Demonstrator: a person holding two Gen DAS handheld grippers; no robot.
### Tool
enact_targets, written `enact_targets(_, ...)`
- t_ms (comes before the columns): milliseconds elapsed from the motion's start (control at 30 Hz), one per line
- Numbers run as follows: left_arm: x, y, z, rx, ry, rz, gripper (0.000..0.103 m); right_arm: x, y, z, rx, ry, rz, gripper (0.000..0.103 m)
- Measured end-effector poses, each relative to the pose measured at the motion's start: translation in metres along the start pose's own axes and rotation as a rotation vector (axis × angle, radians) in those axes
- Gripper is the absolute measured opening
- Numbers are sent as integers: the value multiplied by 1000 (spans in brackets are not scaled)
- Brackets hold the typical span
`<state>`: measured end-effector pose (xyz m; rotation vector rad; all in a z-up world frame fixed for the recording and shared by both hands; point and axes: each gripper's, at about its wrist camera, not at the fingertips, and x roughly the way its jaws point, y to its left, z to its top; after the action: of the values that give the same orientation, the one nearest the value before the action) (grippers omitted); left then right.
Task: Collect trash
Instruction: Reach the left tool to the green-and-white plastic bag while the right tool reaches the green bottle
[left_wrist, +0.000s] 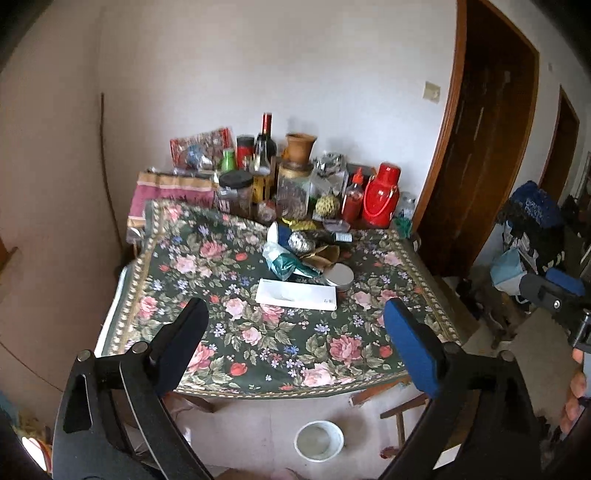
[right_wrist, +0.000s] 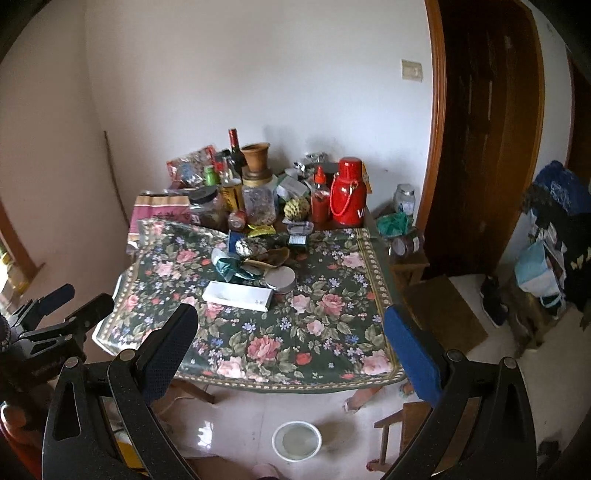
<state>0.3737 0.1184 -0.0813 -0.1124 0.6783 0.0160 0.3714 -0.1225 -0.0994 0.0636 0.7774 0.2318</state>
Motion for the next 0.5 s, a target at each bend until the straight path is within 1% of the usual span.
enact_targets(100,29,12,9,-40,49,-14,95,21,-1,11,21,30,9,100)
enact_targets(200,59,20,17,-82,100,-19,95,44,-5,27,55,43,16,100)
enact_targets(233,68,22,20,-96,112,-12,95,50,-6,31,56,40,15,100)
enact_targets(333,95,24,28,-130,140,12,95,81,-17,51,71,71,37,100)
enact_targets(433,123,27,37,-168,159,38,95,111,-26,71,52,83,39,100)
enact_targets(500,145,27,42,-200,181,69,95,139,-34,86,26,105,40,100)
